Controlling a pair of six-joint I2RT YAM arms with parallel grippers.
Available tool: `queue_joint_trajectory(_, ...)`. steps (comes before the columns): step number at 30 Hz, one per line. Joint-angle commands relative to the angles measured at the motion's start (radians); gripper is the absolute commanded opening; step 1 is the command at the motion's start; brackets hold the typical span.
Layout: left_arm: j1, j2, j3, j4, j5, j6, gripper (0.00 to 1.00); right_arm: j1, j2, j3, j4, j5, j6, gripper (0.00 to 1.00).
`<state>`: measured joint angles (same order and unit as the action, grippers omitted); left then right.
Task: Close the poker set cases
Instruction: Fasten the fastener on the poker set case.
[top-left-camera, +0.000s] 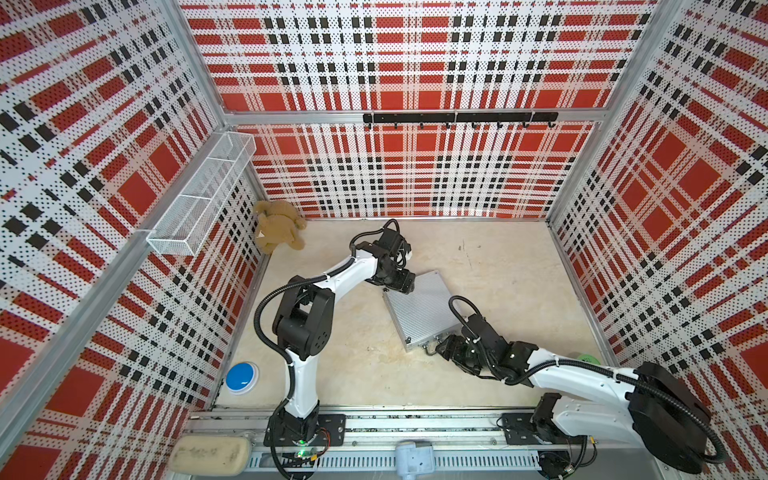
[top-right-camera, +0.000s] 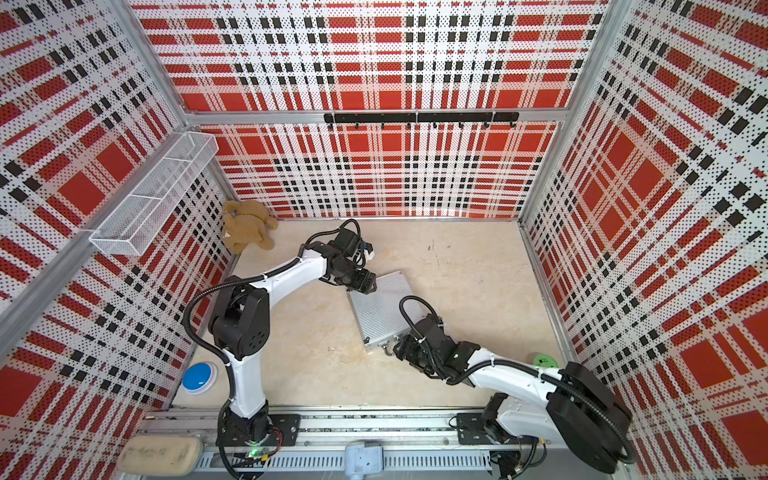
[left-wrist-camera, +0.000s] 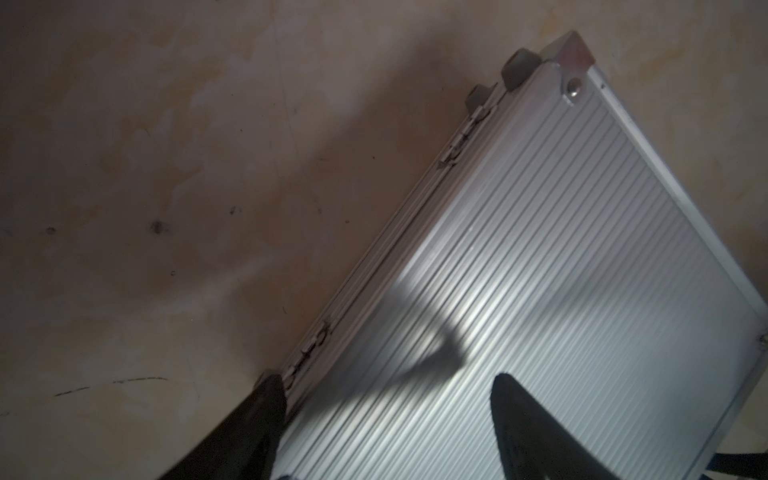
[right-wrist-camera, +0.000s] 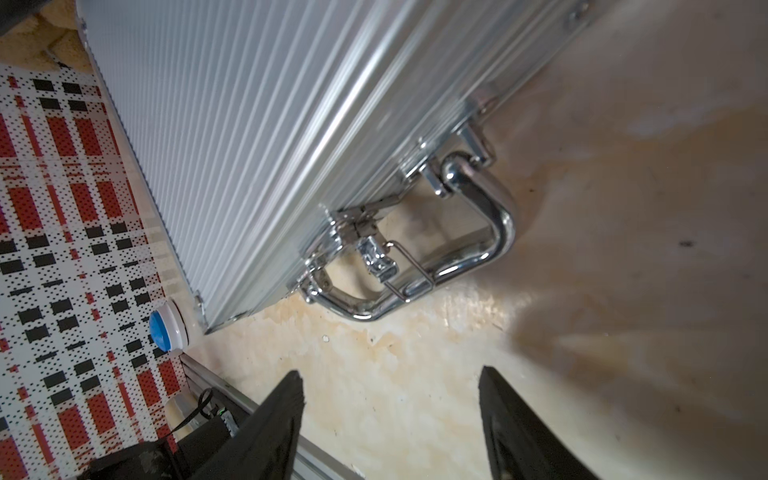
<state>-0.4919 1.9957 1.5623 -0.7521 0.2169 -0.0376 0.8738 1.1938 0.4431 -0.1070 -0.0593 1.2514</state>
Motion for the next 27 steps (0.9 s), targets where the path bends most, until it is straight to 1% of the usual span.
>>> queue_joint_trajectory(1, 0.008, 0.027, 0.030, -0.015, -0.019, 0.018, 0.77, 0.009, 0.036, -0.007, 0.109, 0.059, 0.049, 0.67)
queue_joint_trajectory(5, 0.023, 0.040, 0.035, -0.015, -0.002, 0.015, 0.71, 0.009, 0.089, -0.004, 0.174, 0.075, 0.060, 0.65)
queue_joint_trajectory(10, 0.039, 0.041, 0.015, -0.012, 0.026, 0.012, 0.67, 0.010, 0.149, -0.004, 0.244, 0.072, 0.080, 0.63)
queue_joint_trajectory(18, 0.044, 0.049, -0.005, -0.006, 0.048, 0.013, 0.66, 0.009, 0.226, 0.025, 0.316, 0.059, 0.088, 0.60)
queue_joint_trajectory(22, 0.048, 0.049, -0.016, -0.003, 0.054, 0.014, 0.64, 0.008, 0.231, 0.038, 0.322, 0.058, 0.091, 0.59)
queue_joint_trajectory(27, 0.047, 0.042, -0.028, -0.003, 0.055, 0.015, 0.62, 0.009, 0.195, 0.039, 0.292, 0.074, 0.098, 0.58)
